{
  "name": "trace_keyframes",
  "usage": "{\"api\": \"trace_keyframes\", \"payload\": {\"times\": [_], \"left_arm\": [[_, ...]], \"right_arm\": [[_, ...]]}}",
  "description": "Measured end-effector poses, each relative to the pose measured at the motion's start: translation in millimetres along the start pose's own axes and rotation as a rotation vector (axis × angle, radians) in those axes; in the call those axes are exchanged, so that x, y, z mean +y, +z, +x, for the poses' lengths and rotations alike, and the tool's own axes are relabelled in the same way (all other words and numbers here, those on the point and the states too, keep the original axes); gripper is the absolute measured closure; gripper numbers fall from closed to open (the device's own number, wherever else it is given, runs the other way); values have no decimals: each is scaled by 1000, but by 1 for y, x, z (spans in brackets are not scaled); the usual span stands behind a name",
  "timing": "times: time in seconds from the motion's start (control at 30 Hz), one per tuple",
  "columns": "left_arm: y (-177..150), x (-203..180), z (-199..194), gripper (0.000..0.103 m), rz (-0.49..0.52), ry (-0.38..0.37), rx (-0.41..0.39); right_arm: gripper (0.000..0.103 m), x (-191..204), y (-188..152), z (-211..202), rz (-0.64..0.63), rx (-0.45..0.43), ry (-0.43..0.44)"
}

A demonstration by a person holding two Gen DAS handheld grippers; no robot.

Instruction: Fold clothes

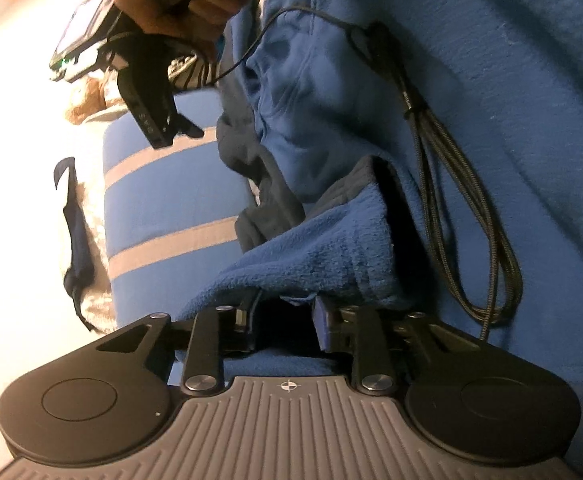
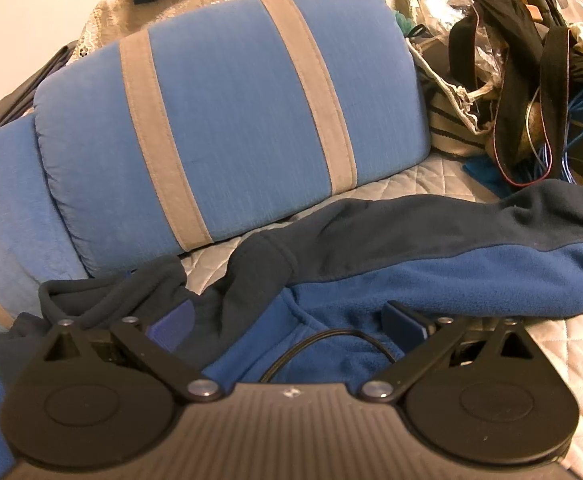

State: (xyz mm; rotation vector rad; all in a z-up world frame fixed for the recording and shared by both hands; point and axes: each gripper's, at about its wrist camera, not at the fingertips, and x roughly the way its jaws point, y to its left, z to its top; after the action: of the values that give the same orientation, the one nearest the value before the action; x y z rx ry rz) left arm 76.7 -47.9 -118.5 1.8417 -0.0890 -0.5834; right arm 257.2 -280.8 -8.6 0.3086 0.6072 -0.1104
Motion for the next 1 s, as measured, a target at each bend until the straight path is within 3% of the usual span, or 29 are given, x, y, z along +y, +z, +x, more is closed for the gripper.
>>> {"api": "trace_keyframes", "payload": {"times": [0.43, 0.63, 0.7, 0.8, 1.0], "left_arm": [[-1, 0, -14, 78, 103, -51, -64], [3, -1, -5, 101, 134, -120, -88], [4, -1, -3, 102, 123, -125, -75], [5, 9, -1, 102, 28, -107, -55], [-5, 64, 8, 102, -430, -76, 4]], "right_arm": [[0, -2, 0, 2, 6, 11, 5], [0, -3, 0, 3, 12, 22, 7], [0, -4, 0, 3, 15, 25, 10], [0, -5, 0, 3, 20, 28, 12], [0, -7, 0, 5, 37, 39, 16]]}}
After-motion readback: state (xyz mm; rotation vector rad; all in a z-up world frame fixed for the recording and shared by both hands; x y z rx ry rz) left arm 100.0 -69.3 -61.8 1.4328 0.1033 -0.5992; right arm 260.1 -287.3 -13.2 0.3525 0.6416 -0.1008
